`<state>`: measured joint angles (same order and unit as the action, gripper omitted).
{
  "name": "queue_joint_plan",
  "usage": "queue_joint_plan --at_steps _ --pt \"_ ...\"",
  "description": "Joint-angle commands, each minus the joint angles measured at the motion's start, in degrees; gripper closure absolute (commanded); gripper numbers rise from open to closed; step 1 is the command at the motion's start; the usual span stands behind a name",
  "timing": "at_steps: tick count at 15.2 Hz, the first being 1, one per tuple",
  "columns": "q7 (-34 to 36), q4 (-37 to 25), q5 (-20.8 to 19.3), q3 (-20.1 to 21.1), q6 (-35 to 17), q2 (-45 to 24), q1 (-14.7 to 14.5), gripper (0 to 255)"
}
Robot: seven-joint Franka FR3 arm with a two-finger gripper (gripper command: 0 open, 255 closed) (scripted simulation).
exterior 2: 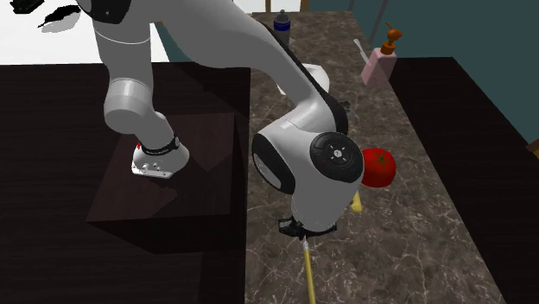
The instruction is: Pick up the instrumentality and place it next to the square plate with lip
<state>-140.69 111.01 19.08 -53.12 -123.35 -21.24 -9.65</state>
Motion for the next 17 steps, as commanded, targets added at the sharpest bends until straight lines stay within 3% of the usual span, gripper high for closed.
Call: queue_joint_plan --at_steps 1,16,17 --pt "0.66 -0.6 -0.98 -0.62 1.21 0.93 -0.55 255" --pt "4.12 -6.68 -6.45 -3.62 10.38 6.12 -3.01 255" --pt "6.28 -4.5 -8.49 -4.19 9.57 8.52 -5.38 255"
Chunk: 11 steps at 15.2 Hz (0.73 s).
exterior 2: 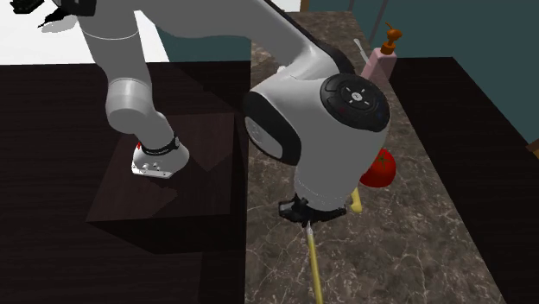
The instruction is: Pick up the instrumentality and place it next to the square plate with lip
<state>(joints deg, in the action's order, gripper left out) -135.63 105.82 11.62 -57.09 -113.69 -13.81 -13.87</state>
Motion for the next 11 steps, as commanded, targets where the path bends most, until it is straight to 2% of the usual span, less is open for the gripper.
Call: queue_joint_plan --at_steps 1,3,5,8,11 --pt "3.57 2.78 -3.22 -0.72 -0.81 3.57 -3.46 255" --pt "8.81 6.66 -8.04 -1.15 -1.97 8.78 -7.55 255" --pt "14.5 10.15 -13.07 -0.38 -2.65 14.06 -10.42 255" --pt "22.58 14.74 -19.34 2.96 -2.88 20.94 -12.16 255" --pt "29.44 18.69 -23.35 7.29 -2.66 26.07 -12.46 255"
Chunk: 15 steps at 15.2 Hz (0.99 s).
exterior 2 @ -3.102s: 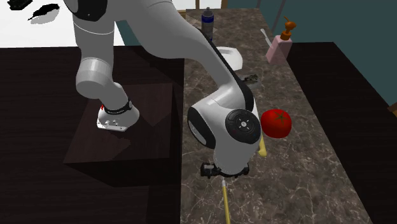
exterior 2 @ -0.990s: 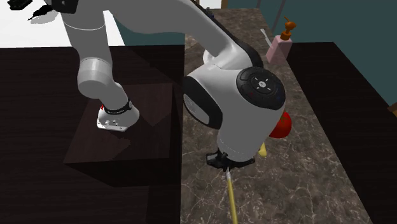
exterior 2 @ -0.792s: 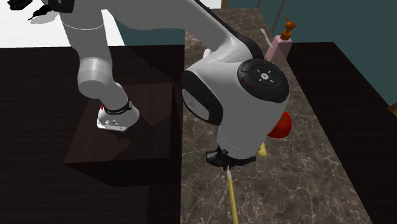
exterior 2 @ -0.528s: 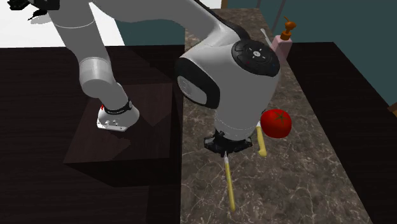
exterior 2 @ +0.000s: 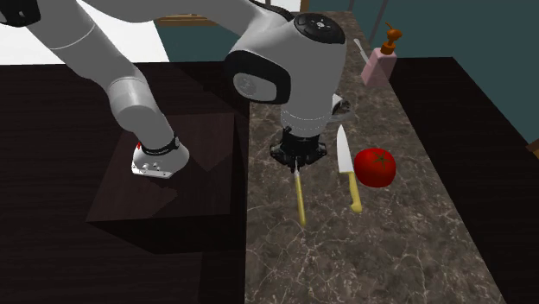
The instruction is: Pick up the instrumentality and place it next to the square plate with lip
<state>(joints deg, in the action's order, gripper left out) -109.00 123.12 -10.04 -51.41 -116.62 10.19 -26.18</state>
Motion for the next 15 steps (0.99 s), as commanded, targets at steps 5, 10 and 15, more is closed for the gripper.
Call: queue_joint_plan --at_steps 5,10,15 --pt "12.39 6.75 -4.85 8.49 0.81 7.87 -0.69 255" --pt "20.63 10.63 -5.31 14.7 1.2 11.27 -2.06 255" --pt "28.14 12.98 -4.17 20.26 1.33 12.76 -4.43 255"
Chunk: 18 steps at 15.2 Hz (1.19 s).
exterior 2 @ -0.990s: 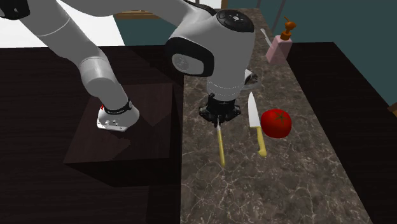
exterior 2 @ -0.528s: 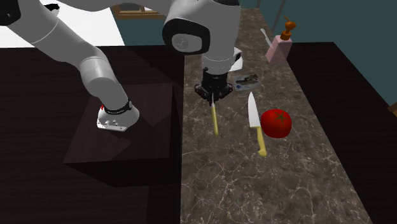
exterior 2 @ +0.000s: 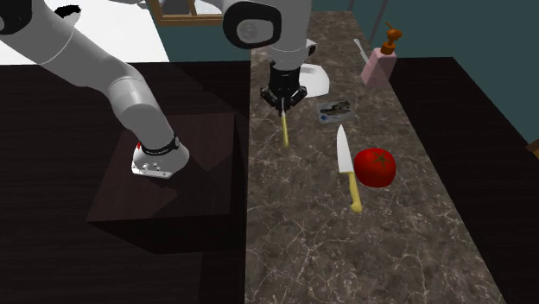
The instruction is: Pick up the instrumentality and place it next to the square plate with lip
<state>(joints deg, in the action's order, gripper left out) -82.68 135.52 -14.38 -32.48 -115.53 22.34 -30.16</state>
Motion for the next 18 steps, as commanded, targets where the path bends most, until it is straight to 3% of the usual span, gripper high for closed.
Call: queue_joint_plan --at_steps 1,9,18 --pt "3.26 0.87 0.53 2.39 0.23 0.69 -1.02 255" --pt "13.98 0.74 4.37 10.17 -0.12 -1.1 -6.22 255" --pt "24.55 -4.47 9.15 17.62 -0.51 -7.66 -12.34 255"
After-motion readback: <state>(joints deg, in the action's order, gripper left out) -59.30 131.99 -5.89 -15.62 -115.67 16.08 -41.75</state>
